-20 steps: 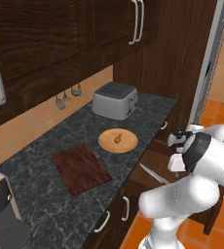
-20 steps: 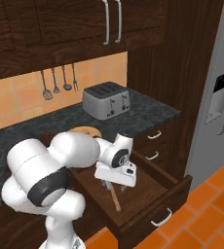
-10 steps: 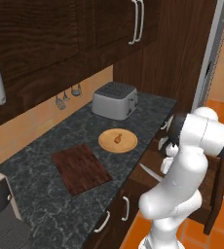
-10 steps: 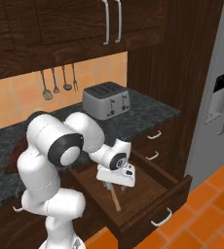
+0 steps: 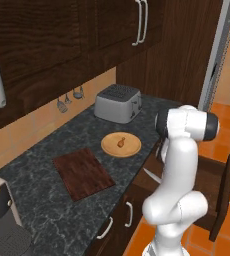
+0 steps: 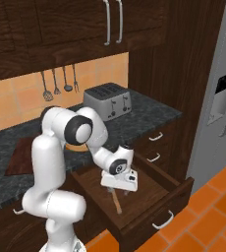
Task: Pick up the knife from the drawer and place it on the cutting board. Then place the meat from the plate to the cutting board.
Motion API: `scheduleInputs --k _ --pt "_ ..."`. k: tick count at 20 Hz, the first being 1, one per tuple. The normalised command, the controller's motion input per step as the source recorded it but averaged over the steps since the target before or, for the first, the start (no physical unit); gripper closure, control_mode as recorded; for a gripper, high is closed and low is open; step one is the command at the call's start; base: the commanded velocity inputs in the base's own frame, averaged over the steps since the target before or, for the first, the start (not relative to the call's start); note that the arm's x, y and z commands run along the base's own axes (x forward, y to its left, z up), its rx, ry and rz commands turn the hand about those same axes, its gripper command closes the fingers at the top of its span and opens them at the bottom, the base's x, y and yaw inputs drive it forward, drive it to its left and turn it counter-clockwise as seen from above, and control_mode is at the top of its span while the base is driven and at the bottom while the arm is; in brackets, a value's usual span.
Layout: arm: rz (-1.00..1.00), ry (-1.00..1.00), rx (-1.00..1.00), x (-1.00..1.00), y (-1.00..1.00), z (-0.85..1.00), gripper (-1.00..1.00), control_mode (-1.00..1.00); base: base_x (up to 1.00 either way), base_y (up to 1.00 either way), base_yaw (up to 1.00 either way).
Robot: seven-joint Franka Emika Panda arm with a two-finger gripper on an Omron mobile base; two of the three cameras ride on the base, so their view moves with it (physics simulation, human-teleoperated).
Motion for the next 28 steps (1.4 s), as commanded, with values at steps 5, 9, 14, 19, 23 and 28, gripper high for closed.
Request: scheduleInputs --k 5,9,14,19,23,28 --pt "0.03 -0.01 0.0 0.04 0.01 -0.35 -1.0 -1.0 0.0 0.0 0.0" --pt "0.01 -0.08 0.0 -0.22 0.03 -0.14 -1.0 -1.0 0.0 0.0 0.0" --pt "0.0 -0.01 -0.01 0.0 0.08 -0.5 -1.0 -1.0 0.0 0.0 0.0" --pt "0.0 -0.14 -0.06 -0.15 0.16 -0.72 -1.0 -1.0 0.0 0.0 0.0" --pt "0.01 -0.41 -0.15 -0.46 0.14 -0.77 1.0 -1.0 0.0 0.0 0.0" --pt "0.0 -0.34 -0.16 -0.46 0.26 -0.73 1.0 -1.0 0.0 0.0 0.0"
